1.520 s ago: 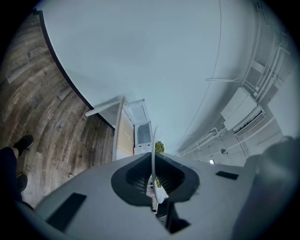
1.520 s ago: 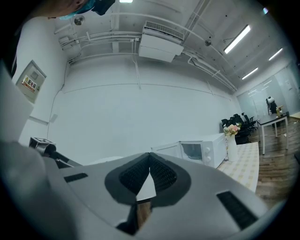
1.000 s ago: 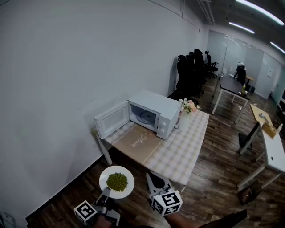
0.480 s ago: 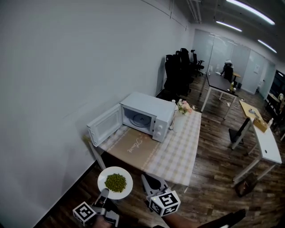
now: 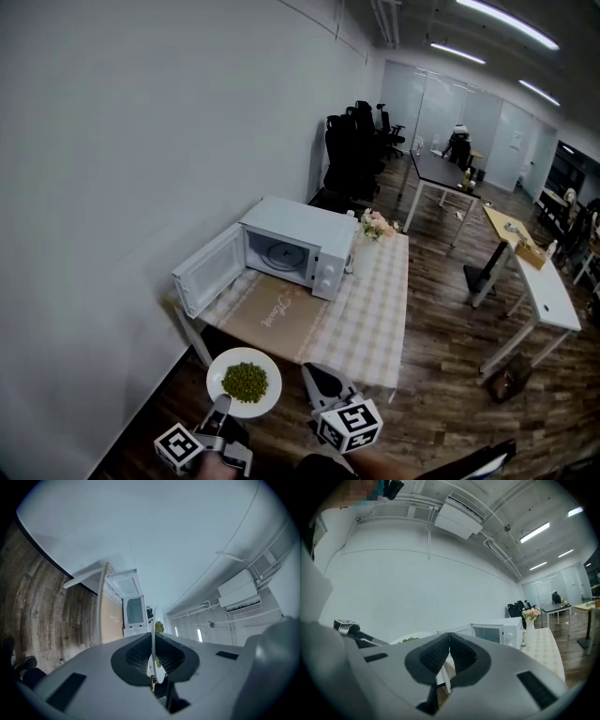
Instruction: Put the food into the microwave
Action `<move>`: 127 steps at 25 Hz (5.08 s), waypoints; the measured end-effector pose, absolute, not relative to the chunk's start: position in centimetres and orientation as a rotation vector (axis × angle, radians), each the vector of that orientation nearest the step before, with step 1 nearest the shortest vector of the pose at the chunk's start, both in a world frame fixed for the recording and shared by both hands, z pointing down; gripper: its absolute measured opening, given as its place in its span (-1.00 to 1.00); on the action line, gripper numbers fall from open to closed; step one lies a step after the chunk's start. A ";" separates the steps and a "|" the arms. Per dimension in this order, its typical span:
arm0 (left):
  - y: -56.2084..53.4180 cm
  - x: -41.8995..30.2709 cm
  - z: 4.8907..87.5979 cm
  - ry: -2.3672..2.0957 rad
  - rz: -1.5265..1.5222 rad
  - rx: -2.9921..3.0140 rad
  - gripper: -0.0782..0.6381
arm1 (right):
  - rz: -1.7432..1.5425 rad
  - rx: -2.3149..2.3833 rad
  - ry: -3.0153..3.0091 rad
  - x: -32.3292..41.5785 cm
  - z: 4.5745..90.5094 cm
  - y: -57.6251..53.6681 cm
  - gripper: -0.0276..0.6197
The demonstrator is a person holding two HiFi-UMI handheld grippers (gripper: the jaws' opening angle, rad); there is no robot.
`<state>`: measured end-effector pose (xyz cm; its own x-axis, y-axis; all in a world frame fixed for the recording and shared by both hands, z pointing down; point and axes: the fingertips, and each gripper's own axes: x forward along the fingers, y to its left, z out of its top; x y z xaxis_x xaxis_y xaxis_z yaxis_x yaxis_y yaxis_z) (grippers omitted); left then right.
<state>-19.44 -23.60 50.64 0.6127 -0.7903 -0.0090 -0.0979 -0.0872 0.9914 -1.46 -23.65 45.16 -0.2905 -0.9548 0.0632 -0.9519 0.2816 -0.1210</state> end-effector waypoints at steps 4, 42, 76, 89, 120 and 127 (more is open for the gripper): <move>-24.8 -19.6 50.8 -0.747 -0.684 1.585 -0.71 | -0.191 -1.878 2.488 -1.5 44.6 -24.7 -0.89; -48.5 -7.3 51.5 -0.857 -0.594 1.541 -0.71 | -0.214 -1.892 2.418 13.1 45.2 -48.5 -0.89; -67.0 -1.2 60.1 -0.753 -0.363 1.536 -0.71 | -0.291 -2.154 2.273 17.3 47.7 -59.6 -0.89; -73.5 1.2 66.8 -0.723 -0.282 1.509 -0.71 | -0.333 -2.304 2.208 18.2 50.2 -62.6 -0.89; -80.5 4.3 76.4 -0.798 -0.210 1.439 -0.72 | -0.496 -2.490 2.074 19.2 54.1 -63.1 -0.89; -81.3 4.9 76.5 -0.808 -0.213 1.470 -0.72 | -0.513 -2.495 2.058 19.2 54.3 -63.0 -0.89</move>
